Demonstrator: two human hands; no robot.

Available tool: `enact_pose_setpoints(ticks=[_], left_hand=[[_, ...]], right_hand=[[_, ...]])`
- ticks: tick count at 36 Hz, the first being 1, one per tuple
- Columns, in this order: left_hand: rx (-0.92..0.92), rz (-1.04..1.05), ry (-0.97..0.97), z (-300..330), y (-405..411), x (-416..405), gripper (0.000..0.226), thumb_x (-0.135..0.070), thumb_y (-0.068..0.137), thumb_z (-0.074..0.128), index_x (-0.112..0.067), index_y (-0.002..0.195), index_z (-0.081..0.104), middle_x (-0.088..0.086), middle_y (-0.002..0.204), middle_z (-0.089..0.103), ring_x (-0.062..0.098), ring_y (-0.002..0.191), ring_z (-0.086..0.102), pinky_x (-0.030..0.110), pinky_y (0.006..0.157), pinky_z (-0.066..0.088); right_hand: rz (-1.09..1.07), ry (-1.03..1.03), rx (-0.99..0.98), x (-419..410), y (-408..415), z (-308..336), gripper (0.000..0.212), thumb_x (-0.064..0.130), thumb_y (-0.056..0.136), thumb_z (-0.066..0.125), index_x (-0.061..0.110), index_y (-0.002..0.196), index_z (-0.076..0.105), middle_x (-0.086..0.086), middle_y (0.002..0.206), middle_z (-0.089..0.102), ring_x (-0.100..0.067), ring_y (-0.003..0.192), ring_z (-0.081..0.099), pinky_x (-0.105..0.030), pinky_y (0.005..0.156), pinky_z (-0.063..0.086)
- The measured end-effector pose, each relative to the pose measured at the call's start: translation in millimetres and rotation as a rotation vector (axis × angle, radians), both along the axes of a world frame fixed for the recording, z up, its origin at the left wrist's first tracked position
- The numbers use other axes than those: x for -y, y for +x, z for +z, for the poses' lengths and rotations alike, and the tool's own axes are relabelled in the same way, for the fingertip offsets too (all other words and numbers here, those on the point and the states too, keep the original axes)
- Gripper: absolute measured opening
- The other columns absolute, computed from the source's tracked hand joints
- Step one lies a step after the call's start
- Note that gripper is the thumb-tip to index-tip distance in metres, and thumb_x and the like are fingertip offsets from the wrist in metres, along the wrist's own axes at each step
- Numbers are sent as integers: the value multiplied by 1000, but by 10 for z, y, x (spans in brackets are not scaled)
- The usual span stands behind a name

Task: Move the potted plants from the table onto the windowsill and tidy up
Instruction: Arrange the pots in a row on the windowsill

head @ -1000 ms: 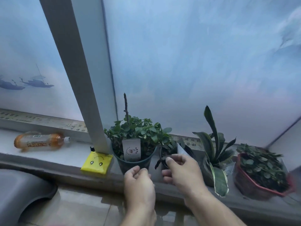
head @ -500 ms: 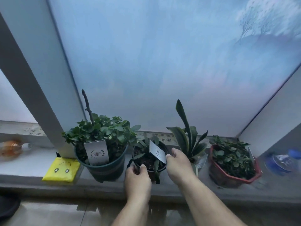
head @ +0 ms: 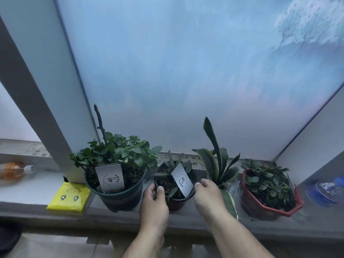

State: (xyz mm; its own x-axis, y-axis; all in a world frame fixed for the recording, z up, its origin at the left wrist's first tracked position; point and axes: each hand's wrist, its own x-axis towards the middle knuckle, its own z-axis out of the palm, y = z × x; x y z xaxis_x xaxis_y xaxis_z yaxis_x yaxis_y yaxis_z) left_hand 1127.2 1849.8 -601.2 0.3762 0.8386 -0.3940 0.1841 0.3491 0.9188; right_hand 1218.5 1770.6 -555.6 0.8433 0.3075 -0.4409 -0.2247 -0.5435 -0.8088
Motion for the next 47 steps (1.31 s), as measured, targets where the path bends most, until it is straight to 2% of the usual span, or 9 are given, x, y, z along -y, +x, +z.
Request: enact_pose_setpoints(ticks=[1, 4, 11, 15, 20, 23, 34, 44, 47], left_hand=[[14, 13, -5, -13, 0, 6, 33, -28, 103, 51, -17, 134, 54, -2, 128, 64, 13, 113, 62, 32, 100, 47], [26, 15, -4, -65, 16, 18, 32, -25, 101, 54, -23, 133, 54, -1, 124, 67, 14, 111, 65, 41, 104, 50], [76, -23, -60, -138, 7, -90, 38, -15, 103, 49, -28, 139, 55, -3, 131, 64, 15, 120, 61, 42, 110, 46], [154, -28, -143, -128, -21, -68, 38, -48, 98, 53, -36, 135, 57, -9, 144, 57, 15, 131, 54, 50, 113, 42], [130, -92, -53, -114, -31, 79, 60, -21, 90, 73, -19, 143, 43, -4, 136, 56, 13, 121, 57, 29, 103, 43], [61, -75, -28, -190, -22, 83, 45, -6, 90, 71, -16, 128, 50, 2, 126, 63, 14, 111, 62, 26, 93, 45], [211, 195, -283, -295, 0, 83, 25, -27, 94, 69, -7, 108, 62, 16, 108, 72, 31, 103, 70, 52, 100, 53], [313, 131, -303, -213, 28, 75, 21, -12, 104, 49, -7, 114, 67, 15, 106, 76, 29, 100, 71, 41, 91, 56], [282, 136, -243, -270, 19, 24, 23, -17, 104, 51, -11, 116, 69, 9, 112, 77, 27, 110, 70, 50, 104, 51]], right_hand=[[-7, 3, -2, -32, 35, -28, 48, 12, 105, 40, 6, 153, 41, -8, 155, 47, -21, 129, 52, -22, 85, 29], [-25, -3, 15, -119, 81, -164, 50, 12, 104, 43, 9, 154, 40, -7, 154, 49, -24, 135, 51, -27, 96, 41], [-158, 73, -54, -73, 51, -312, 21, 1, 89, 57, 15, 104, 62, -2, 94, 69, -26, 87, 67, -37, 68, 52], [-200, 109, -80, -3, -26, -284, 6, 2, 76, 59, 7, 79, 61, -7, 79, 66, -24, 73, 58, -42, 69, 55], [-167, 52, -6, -68, 105, -407, 25, 18, 95, 53, 12, 116, 65, -5, 109, 68, -29, 100, 67, -50, 91, 59], [-138, 31, 24, -95, 126, -424, 20, 13, 96, 50, 13, 87, 68, -9, 93, 74, -34, 89, 71, -57, 82, 61], [-139, 137, -138, -5, -36, -325, 19, -1, 92, 44, 6, 83, 60, -14, 69, 63, -22, 54, 58, -39, 60, 54], [-75, 170, -140, -5, -70, -305, 17, 2, 102, 46, 4, 93, 60, -14, 72, 72, -15, 54, 72, -32, 57, 61], [-92, 209, -195, -50, -124, -337, 10, 6, 103, 49, 3, 103, 58, -16, 81, 75, -21, 68, 76, -35, 65, 64]])
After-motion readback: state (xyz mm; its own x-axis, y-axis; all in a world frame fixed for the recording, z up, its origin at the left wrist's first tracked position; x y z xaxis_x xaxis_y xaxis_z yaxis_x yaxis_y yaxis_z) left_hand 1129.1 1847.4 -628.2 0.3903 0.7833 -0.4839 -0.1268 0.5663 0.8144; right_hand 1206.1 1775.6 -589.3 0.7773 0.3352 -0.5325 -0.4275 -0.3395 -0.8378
